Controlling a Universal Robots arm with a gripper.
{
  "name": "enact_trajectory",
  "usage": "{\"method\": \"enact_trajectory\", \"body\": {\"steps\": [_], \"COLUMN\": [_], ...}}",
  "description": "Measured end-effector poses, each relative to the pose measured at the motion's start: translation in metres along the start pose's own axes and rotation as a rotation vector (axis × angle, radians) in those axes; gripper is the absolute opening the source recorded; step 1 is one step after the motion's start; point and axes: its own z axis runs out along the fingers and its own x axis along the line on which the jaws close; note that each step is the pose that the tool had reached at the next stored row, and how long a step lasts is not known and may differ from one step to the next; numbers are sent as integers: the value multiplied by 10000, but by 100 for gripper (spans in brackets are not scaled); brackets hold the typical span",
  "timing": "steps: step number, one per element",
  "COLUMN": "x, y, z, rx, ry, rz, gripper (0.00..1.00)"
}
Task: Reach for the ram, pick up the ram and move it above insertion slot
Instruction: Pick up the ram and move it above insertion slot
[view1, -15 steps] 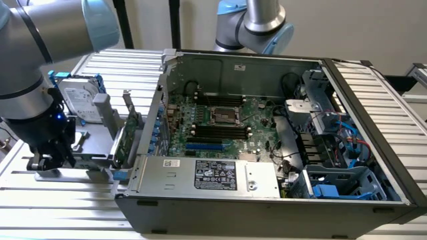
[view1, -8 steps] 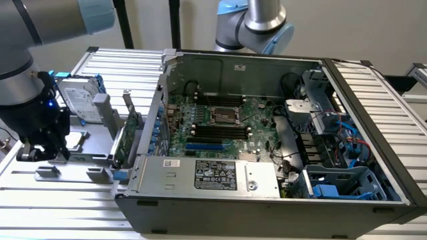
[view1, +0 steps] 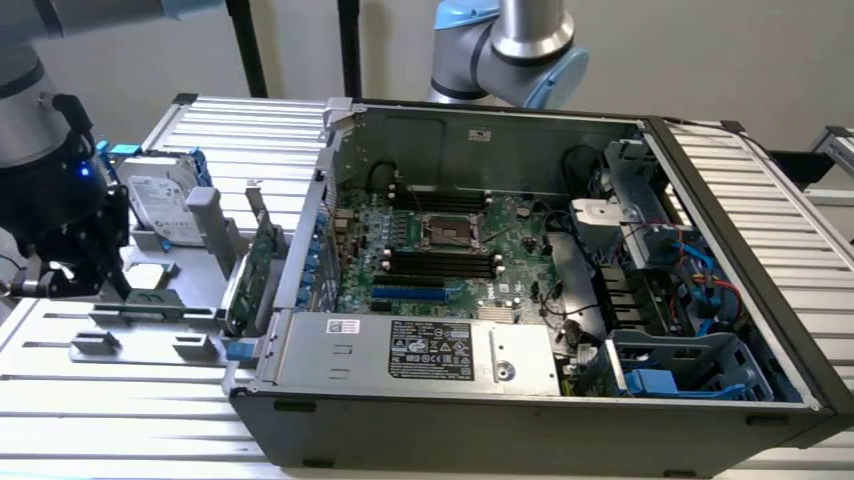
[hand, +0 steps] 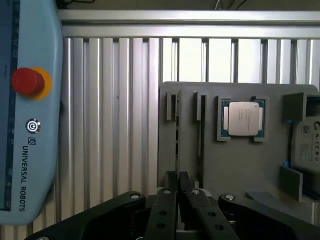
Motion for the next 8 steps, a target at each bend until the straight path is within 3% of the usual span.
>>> {"method": "enact_trajectory", "body": {"steps": [8], "x": [2], "y": [-117], "z": [-370], "rx": [0], "ry": [0], "rz": [-110], "gripper": [13]}}
